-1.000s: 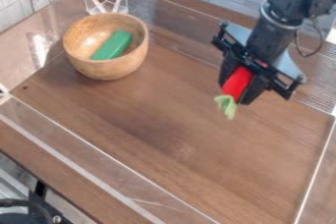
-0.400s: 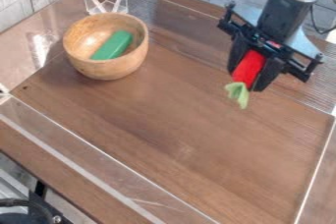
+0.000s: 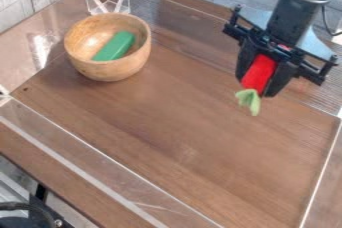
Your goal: Move the red object to the left side of the table
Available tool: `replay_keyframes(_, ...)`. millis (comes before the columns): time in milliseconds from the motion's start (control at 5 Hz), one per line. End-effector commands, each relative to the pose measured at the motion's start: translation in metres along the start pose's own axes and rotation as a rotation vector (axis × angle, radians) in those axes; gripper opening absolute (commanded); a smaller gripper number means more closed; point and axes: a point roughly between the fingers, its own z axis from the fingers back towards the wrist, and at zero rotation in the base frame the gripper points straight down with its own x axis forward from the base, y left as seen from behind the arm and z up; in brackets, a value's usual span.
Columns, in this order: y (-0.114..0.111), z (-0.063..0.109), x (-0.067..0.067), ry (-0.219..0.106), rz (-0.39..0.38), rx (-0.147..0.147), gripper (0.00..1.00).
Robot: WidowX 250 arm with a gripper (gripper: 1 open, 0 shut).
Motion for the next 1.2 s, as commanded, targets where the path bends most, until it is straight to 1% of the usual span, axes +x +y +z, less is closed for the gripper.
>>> replay_keyframes(0,0.005,0.017,0.009,-0.079,-0.054,-0.031,0.0)
replay_keyframes(400,0.019,0.013,0.02,-0.112,-0.173,-0.043,0.0)
replay_keyframes(800,0.024,0.016,0.017,-0.124,-0.145,-0.058,0.0)
replay_keyframes(1000,0.018,0.022,0.016,-0.13,-0.138,-0.066,0.0)
